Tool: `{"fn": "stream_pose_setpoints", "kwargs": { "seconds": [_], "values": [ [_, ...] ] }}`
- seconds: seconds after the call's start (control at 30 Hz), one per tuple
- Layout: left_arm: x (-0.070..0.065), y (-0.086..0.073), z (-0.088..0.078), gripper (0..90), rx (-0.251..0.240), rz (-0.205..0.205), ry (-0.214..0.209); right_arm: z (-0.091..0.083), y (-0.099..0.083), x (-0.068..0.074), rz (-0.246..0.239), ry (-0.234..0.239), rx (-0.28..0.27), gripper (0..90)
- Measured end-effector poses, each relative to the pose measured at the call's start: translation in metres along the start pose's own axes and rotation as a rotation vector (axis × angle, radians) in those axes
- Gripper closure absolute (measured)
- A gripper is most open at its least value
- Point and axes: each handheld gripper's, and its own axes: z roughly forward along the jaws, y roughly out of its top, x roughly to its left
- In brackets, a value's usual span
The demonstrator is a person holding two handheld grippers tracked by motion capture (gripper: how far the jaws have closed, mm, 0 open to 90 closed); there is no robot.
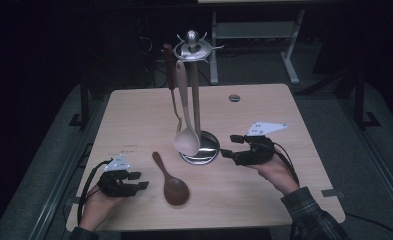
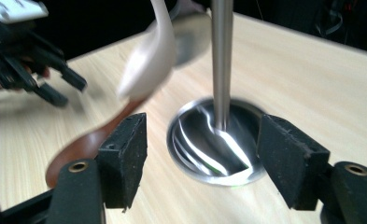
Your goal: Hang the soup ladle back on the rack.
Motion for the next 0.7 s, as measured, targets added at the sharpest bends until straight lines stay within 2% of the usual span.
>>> {"fn": "stream_pose_setpoints", "kwargs": {
  "seconds": [0.03, 0.1, 0.17, 0.2, 0.23, 0.3, 0.33, 0.37, 0.4, 0.53, 0.57, 0.6, 0.63, 0.67, 0.7],
  "values": [
    [0.0, 0.001, 0.0, 51.6, 0.001, 0.006, 0.003, 0.0, -0.005, -0.001, 0.005, -0.01, 0.006, 32.1],
    [-0.001, 0.002, 0.0, 56.7, -0.004, -0.01, -0.006, -0.001, -0.014, -0.004, 0.026, -0.019, 0.025, 31.3],
    [-0.002, 0.004, -0.001, 63.2, -0.005, -0.001, -0.004, -0.002, -0.021, -0.006, 0.037, -0.025, 0.029, 31.3],
    [-0.004, 0.007, -0.002, 65.9, -0.013, -0.02, -0.014, -0.003, -0.028, -0.006, 0.052, -0.028, 0.043, 30.8],
    [-0.003, 0.01, -0.003, 69.8, -0.009, -0.008, -0.017, -0.003, -0.031, -0.006, 0.054, -0.028, 0.048, 30.8],
    [-0.003, 0.014, -0.005, 79.4, -0.012, -0.014, -0.032, -0.003, -0.034, -0.006, 0.062, -0.028, 0.058, 30.8],
    [-0.004, 0.019, -0.007, 79.4, -0.02, -0.022, -0.049, -0.003, -0.037, -0.006, 0.064, -0.026, 0.062, 30.6],
    [-0.006, 0.024, -0.009, 83.8, -0.032, -0.021, -0.058, -0.003, -0.04, -0.005, 0.066, -0.028, 0.07, 30.5],
    [-0.009, 0.034, -0.012, 88.5, -0.022, 0.0, -0.075, -0.004, -0.045, -0.004, 0.072, -0.023, 0.082, 30.2],
    [-0.012, 0.055, -0.018, 89.6, -0.04, 0.009, -0.097, -0.003, -0.05, -0.004, 0.074, -0.029, 0.093, 29.7],
    [-0.012, 0.055, -0.018, 89.6, -0.04, 0.009, -0.097, -0.003, -0.05, -0.004, 0.074, -0.029, 0.093, 29.7],
    [-0.012, 0.069, -0.024, 89.6, -0.059, 0.022, -0.1, -0.001, -0.052, -0.004, 0.074, -0.035, 0.098, 29.3],
    [-0.012, 0.069, -0.024, 89.6, -0.059, 0.022, -0.1, -0.001, -0.052, -0.004, 0.074, -0.035, 0.098, 29.3],
    [-0.012, 0.084, -0.03, 89.6, -0.067, 0.042, -0.102, 0.004, -0.053, -0.005, 0.063, -0.046, 0.102, 29.4],
    [-0.012, 0.084, -0.03, 89.7, -0.067, 0.042, -0.102, 0.004, -0.053, -0.005, 0.063, -0.046, 0.102, 29.4]
  ]
}}
